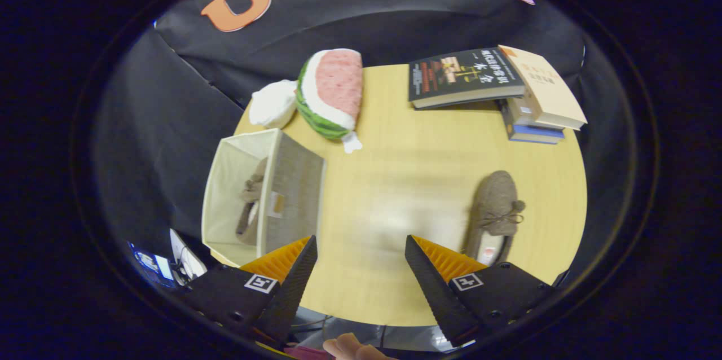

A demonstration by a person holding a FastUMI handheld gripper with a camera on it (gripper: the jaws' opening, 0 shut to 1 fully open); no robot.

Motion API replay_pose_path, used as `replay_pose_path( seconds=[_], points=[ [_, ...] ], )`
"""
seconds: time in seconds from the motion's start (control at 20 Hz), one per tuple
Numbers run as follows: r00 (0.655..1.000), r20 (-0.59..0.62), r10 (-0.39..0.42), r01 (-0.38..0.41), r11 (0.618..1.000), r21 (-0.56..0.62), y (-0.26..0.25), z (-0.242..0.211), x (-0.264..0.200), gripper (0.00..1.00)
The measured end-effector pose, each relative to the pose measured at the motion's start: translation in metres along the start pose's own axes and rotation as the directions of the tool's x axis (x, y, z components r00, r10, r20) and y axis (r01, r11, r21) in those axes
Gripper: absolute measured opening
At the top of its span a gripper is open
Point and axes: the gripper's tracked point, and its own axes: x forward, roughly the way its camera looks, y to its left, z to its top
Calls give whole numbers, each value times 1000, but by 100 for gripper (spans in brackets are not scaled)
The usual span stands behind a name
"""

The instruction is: Open the storage box then place both shoes into the box .Put the left shoe in first, then the right shoe, with the right side of both shoes facing outward in a uniform manner.

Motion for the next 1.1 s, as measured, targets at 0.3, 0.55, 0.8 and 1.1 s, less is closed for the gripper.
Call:
replay_pose_path(
  seconds=[0.3,0.55,0.8,1.1],
  points=[
    [993,-47,-108,111,992,57,-134,-16,19,96],
    [977,-103,-189,200,973,116,-214,-38,47,95],
    [977,-152,-147,177,962,207,-231,-51,75,89],
    [974,-149,-173,202,956,212,-230,-48,93,67]
  ],
)
